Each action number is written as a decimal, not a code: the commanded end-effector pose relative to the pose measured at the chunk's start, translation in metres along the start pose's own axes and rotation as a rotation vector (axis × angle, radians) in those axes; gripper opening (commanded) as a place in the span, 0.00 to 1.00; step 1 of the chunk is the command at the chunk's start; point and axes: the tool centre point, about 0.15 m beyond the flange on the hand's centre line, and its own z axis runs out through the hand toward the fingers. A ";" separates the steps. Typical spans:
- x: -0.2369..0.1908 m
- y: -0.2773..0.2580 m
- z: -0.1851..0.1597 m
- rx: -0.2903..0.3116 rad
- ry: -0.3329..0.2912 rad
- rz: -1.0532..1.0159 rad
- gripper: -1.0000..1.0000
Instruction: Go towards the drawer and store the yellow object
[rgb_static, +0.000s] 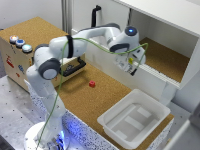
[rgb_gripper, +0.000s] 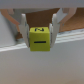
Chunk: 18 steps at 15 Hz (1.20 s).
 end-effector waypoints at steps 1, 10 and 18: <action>-0.050 -0.114 0.025 -0.099 0.054 -0.159 0.00; -0.072 -0.268 0.053 0.093 -0.050 -0.594 0.00; -0.095 -0.347 0.076 0.188 -0.071 -0.908 0.00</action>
